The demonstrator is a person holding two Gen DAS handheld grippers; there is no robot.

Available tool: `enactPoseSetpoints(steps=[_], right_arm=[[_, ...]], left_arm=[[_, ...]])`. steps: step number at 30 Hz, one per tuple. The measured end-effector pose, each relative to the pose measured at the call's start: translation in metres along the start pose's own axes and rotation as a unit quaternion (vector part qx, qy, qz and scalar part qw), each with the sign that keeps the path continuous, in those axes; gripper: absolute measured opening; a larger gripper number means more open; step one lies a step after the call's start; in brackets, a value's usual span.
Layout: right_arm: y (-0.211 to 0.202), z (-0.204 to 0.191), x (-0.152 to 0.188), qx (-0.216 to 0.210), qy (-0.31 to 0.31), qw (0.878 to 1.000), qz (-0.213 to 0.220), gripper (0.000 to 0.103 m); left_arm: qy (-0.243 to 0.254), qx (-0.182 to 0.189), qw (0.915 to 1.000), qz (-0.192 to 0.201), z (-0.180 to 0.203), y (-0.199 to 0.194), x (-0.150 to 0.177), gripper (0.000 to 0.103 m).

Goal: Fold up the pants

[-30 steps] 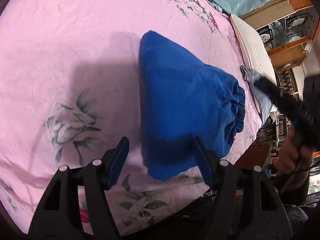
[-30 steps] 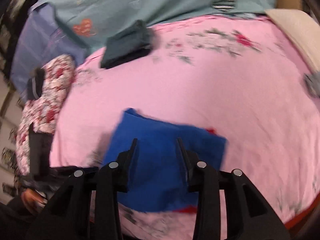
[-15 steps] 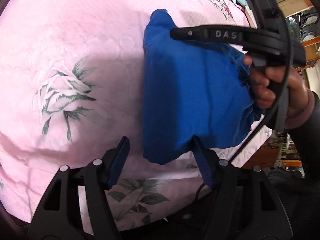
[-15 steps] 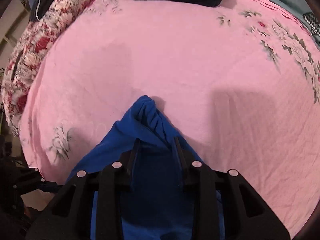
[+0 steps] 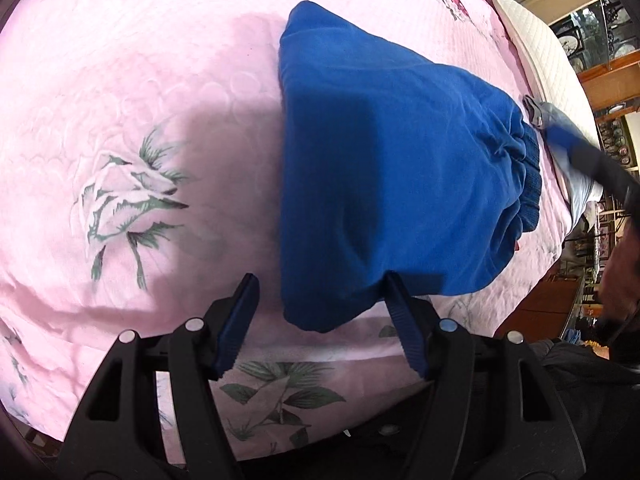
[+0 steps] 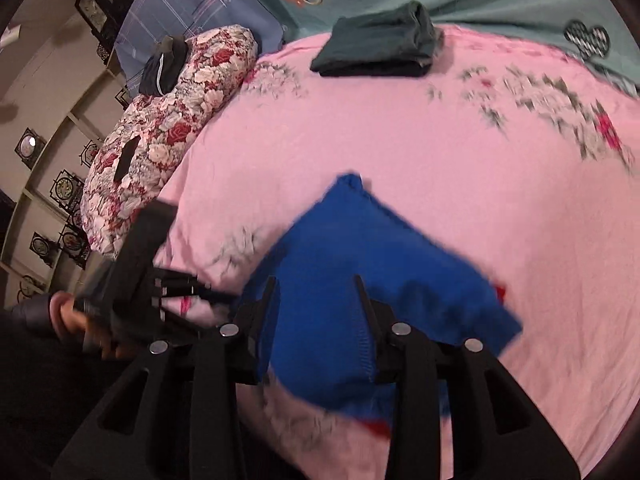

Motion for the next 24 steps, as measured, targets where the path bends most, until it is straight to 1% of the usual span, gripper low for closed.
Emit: enactPoseSetpoints(steps=[2,4,5,6,7,8,10,14,17,19,21,22,24], right_arm=[[0.000,0.005,0.027,-0.002,0.025,1.000,-0.017,0.036],[0.004,0.009,0.052,0.007,0.041,0.998,-0.037,0.036],[0.012,0.016,0.069,0.018,0.053,0.997,-0.054,0.036],[0.015,0.021,0.080,0.016,0.066,0.996,-0.056,0.034],[0.014,0.025,0.088,0.002,0.087,0.996,-0.037,0.034],[0.012,0.027,0.091,-0.005,0.102,0.994,-0.023,0.033],[0.010,0.028,0.092,-0.008,0.111,0.994,-0.014,0.032],[0.011,0.024,0.096,0.002,0.106,0.994,-0.002,0.032],[0.011,0.024,0.100,-0.005,0.116,0.993,0.011,0.032],[0.012,0.026,0.101,-0.011,0.123,0.992,0.019,0.032],[0.011,0.028,0.103,-0.017,0.129,0.991,0.026,0.032],[0.010,0.029,0.105,-0.018,0.130,0.991,0.029,0.032],[0.009,0.029,0.107,-0.018,0.125,0.991,0.033,0.032]], left_arm=[[0.006,-0.003,1.0000,-0.002,0.001,0.002,0.000,0.067],[0.010,-0.006,0.9999,-0.003,0.004,0.005,0.001,0.067],[0.011,-0.007,0.9999,-0.005,0.007,0.007,0.001,0.068],[0.012,-0.008,0.9998,-0.010,0.007,0.008,0.001,0.068],[0.016,-0.010,0.9998,-0.011,0.009,0.008,0.002,0.068],[0.020,-0.009,0.9997,-0.013,0.010,0.008,0.003,0.068],[0.025,-0.007,0.9996,-0.011,0.008,0.001,0.003,0.068],[0.024,-0.005,0.9991,0.035,0.000,-0.035,-0.008,0.068],[0.024,0.014,0.9973,0.067,0.010,-0.058,-0.024,0.068],[0.040,0.030,0.9957,0.078,0.029,-0.062,-0.034,0.068],[0.075,0.035,0.9923,0.092,0.059,-0.058,-0.042,0.068],[0.099,0.039,0.9894,0.099,0.077,-0.052,-0.045,0.068],[0.124,0.037,0.9865,0.100,0.100,-0.036,-0.048,0.068]])
Point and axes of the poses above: each gripper's, at about its wrist camera, not at the fingertips, and y roughly the way its jaws point, z to its right, x to its underside, the point moved 3 cm from there along y, roughly the way its jaws point, and after that the axes turned 14 degrees about -y, right-handed, at the moved point
